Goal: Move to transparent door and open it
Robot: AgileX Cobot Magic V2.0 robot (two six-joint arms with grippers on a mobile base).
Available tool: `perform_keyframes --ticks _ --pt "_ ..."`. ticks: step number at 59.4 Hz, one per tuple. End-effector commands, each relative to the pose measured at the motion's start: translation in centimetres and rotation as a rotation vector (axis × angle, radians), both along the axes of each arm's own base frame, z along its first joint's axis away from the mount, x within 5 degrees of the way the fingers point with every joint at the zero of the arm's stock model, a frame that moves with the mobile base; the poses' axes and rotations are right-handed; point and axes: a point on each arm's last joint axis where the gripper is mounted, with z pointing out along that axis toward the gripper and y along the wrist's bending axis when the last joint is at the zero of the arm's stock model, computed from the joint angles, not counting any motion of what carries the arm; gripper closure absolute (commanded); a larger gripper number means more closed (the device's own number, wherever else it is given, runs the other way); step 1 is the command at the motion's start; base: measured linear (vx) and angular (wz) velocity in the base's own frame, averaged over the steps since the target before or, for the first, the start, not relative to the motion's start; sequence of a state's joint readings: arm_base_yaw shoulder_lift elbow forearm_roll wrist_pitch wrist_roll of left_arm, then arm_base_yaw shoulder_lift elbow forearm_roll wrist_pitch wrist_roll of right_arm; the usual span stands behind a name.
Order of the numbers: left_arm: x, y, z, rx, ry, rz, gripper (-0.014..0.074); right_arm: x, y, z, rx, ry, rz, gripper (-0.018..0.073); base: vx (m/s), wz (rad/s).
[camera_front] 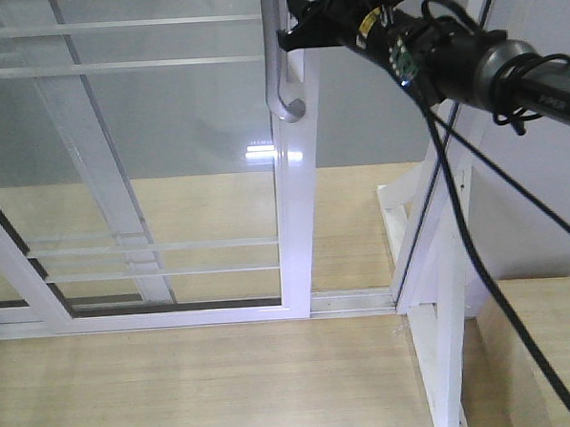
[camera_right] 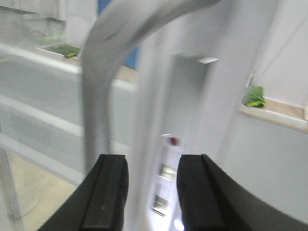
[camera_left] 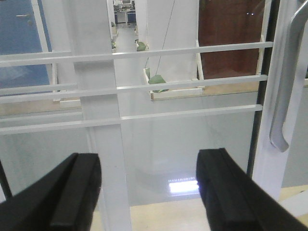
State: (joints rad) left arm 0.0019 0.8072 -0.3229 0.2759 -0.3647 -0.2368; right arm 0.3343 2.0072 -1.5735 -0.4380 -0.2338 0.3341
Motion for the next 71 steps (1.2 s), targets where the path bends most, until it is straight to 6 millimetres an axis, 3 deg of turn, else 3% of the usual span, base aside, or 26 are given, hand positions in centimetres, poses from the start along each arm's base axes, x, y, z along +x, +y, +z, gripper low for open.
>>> perform_keyframes --ticks 1,5,11,22,30,39,52,60,71 --pt "0.1 -0.3 2.3 -0.024 -0.152 -0.032 0.0058 -2.7 -1.6 7.4 0.061 -0.046 -0.065 0.0236 0.00 0.00" --pt "0.1 -0.3 2.4 -0.021 -0.157 -0.035 0.0058 -4.2 -2.7 8.8 0.029 0.028 -0.129 0.0249 0.00 0.00" --pt "0.3 -0.5 2.1 -0.011 -0.140 -0.044 0.0058 -7.5 -3.9 9.2 -0.031 0.036 -0.128 0.0270 0.00 0.00" --pt "2.1 -2.4 1.4 0.005 -0.088 -0.169 0.0058 -15.8 -6.1 6.0 -0.025 0.022 -0.052 0.0288 0.00 0.00" --pt "4.9 -3.8 2.1 0.031 -0.067 -0.236 0.0058 -21.2 -7.9 4.1 -0.035 0.048 -0.051 0.0287 0.00 0.00" --pt "9.2 -5.0 2.9 -0.042 -0.056 -0.270 0.0058 -25.3 -9.4 3.6 -0.023 0.029 -0.060 0.0277 0.00 0.00" --pt "16.0 -9.2 3.4 0.004 -0.091 -0.408 0.0057 -27.9 -10.7 4.1 -0.032 0.030 -0.101 0.0269 0.00 0.00" --pt "20.3 -11.0 3.7 0.005 -0.100 -0.416 0.0057 -28.1 -10.9 4.0 -0.040 0.045 -0.112 0.0269 0.00 0.00" --pt "24.5 -12.5 3.8 0.026 -0.083 -0.397 0.0057 -28.2 -11.0 4.0 -0.042 0.049 -0.115 0.0269 0.00 0.00"
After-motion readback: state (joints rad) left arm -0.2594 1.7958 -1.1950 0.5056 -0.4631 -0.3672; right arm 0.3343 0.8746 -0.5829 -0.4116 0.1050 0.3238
